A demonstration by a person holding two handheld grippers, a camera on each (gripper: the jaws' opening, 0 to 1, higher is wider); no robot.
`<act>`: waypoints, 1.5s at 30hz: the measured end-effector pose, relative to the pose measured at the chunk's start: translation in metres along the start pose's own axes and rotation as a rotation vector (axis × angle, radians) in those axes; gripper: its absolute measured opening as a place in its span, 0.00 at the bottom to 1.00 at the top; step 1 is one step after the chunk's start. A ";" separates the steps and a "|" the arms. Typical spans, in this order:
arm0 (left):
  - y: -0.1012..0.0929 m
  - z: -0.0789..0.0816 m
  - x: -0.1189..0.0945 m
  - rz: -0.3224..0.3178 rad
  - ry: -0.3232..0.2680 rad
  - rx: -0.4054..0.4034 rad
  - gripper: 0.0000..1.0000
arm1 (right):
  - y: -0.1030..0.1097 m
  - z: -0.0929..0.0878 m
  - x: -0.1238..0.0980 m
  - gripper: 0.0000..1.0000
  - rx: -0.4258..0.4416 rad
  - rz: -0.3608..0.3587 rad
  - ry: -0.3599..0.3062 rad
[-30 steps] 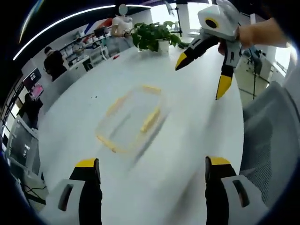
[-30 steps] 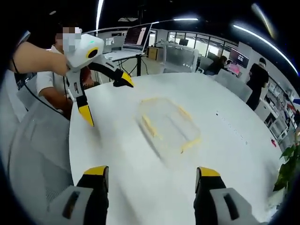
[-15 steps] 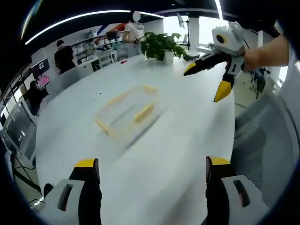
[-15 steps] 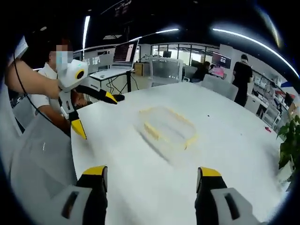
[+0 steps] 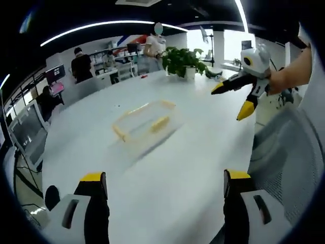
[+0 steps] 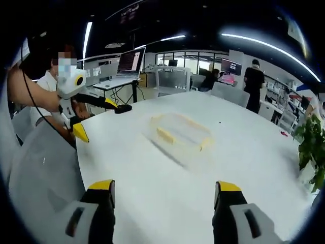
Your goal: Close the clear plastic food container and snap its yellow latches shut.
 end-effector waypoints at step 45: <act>-0.013 -0.024 -0.011 0.035 -0.026 -0.046 0.95 | 0.007 -0.024 -0.010 0.81 0.071 -0.094 -0.018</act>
Point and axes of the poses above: the point that each gripper's makers call its tool centre point, and the gripper's own axes: x roughly forward along the fingers, y roughly to its left, z roughly out of its top, the point moved 4 cm from there along -x, roughly backward along the fingers, and after that the axes turned 4 degrees about -z, right-handed, at the moved point
